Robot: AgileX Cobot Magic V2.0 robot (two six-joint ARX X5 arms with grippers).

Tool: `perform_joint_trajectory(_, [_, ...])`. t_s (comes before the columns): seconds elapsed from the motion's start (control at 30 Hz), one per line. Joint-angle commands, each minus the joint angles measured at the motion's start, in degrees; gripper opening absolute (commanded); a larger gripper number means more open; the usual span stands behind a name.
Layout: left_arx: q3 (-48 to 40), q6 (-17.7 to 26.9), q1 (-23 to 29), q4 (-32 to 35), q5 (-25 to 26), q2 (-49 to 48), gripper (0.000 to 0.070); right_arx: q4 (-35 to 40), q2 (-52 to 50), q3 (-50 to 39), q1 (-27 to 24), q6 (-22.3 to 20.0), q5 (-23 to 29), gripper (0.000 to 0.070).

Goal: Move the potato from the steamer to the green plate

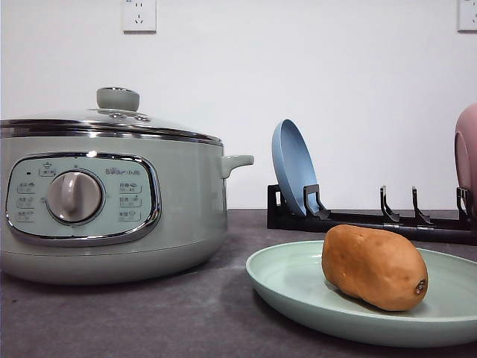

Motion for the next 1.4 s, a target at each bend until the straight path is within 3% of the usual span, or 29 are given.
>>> perform_joint_trajectory(0.0, [-0.4, -0.2, 0.2, -1.5, 0.1, -0.1, 0.0, 0.4, -0.2, -0.3, -0.1, -0.2, 0.1, 0.0])
perform_joint_trajectory(1.37, [-0.4, -0.2, 0.2, -1.5, 0.1, -0.1, 0.0, 0.4, -0.2, -0.3, -0.1, -0.2, 0.1, 0.0])
